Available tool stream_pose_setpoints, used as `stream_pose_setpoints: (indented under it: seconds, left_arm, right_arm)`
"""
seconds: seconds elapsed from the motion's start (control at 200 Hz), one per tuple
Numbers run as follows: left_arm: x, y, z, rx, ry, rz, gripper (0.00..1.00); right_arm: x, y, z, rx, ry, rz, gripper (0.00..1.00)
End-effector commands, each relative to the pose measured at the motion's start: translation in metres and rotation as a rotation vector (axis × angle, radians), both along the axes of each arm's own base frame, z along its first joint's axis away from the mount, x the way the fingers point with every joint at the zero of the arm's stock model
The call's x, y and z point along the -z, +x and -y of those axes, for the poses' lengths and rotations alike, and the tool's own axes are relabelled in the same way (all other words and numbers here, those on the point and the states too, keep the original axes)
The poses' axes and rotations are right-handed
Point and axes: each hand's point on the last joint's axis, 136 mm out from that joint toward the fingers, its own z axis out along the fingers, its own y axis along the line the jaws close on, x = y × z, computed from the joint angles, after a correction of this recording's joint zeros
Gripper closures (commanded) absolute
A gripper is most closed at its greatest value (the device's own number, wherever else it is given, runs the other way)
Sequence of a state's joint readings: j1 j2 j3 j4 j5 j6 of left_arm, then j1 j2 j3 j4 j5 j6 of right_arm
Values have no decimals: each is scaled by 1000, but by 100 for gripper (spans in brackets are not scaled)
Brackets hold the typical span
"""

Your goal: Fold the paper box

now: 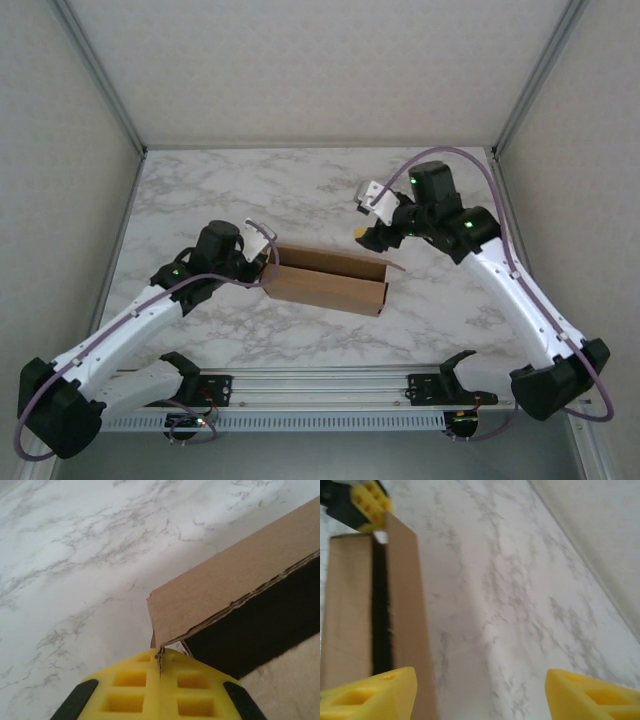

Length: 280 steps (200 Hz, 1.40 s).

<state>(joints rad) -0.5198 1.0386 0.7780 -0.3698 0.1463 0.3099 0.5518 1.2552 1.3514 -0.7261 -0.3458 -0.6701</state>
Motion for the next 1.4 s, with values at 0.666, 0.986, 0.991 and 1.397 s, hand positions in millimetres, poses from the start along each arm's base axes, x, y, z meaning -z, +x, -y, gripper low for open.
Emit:
stream_pose_setpoints:
  seconds: [0.666, 0.986, 0.991, 1.397]
  left_arm:
    - [-4, 11, 19, 57, 97, 8, 100]
    - [-8, 8, 21, 67, 105, 38, 100]
    - [-8, 8, 21, 67, 103, 40, 100]
    - [-10, 6, 22, 70, 106, 55, 100]
  right_arm:
    - [77, -49, -55, -265, -166, -246, 1]
    - [87, -45, -62, -184, -151, -440, 1]
    - [87, -45, -62, -183, -152, -443, 1]
    - [111, -51, -63, -184, -175, -539, 1]
